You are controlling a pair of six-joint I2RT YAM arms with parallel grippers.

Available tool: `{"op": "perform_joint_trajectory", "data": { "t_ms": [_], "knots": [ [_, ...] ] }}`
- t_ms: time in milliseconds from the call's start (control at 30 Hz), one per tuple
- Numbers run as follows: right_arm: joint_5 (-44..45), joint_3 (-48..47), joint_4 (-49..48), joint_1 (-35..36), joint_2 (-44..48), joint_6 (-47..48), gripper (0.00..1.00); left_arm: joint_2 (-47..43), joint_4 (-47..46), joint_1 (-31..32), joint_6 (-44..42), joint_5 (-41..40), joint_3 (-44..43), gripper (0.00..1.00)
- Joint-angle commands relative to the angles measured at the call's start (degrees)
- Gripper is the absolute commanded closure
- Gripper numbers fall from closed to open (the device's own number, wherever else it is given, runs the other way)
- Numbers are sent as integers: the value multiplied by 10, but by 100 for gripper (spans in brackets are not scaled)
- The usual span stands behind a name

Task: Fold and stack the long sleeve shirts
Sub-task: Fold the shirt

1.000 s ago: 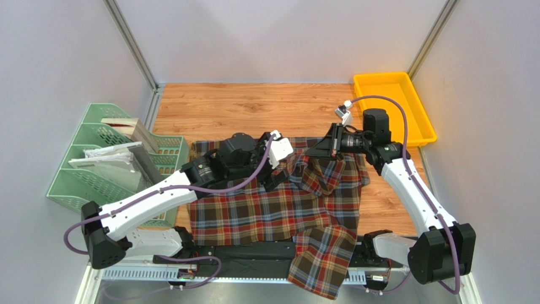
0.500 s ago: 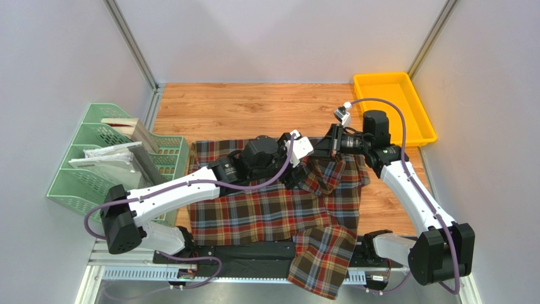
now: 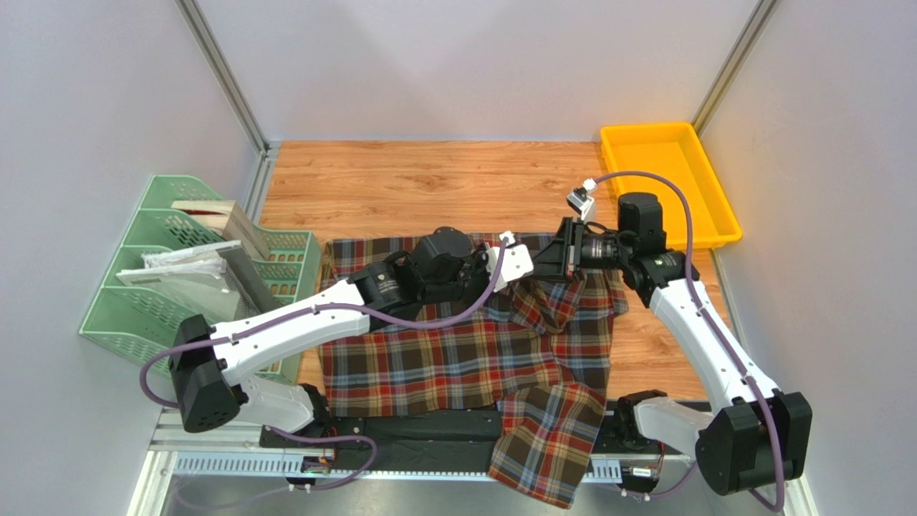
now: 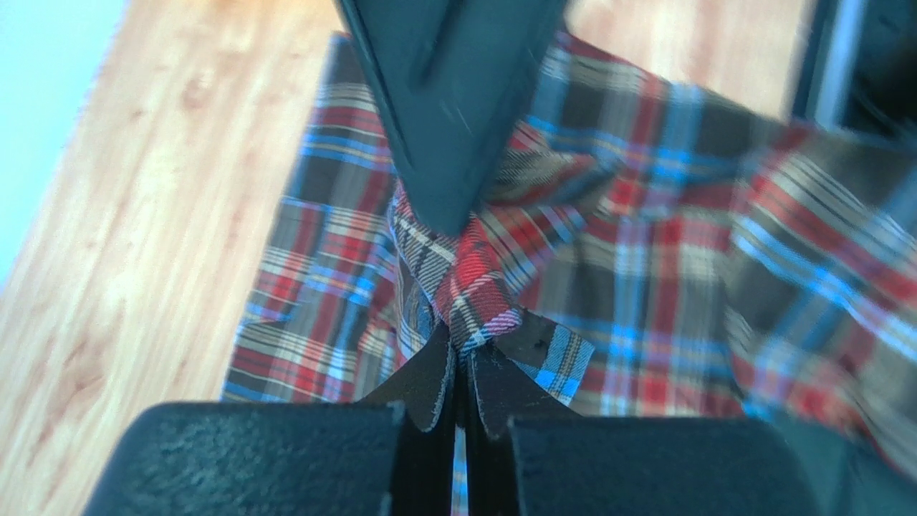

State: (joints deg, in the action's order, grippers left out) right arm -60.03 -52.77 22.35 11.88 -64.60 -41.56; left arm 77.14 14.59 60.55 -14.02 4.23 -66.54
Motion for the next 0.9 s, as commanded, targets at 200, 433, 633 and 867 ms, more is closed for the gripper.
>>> {"op": "perform_joint_trajectory", "data": {
  "t_ms": [200,433,633,867],
  "knots": [
    [-47,-231,463,-77,18,532,84,-5,347,4,-142,290,-134,100],
    [20,-236,368,-105,-54,545,67,108,546,89,-189,352,-291,100],
    [45,-248,341,-77,-197,529,82,258,640,106,-119,320,-446,100],
    [79,-260,342,-73,-264,542,81,327,585,-9,-21,419,-487,100]
  ]
}}
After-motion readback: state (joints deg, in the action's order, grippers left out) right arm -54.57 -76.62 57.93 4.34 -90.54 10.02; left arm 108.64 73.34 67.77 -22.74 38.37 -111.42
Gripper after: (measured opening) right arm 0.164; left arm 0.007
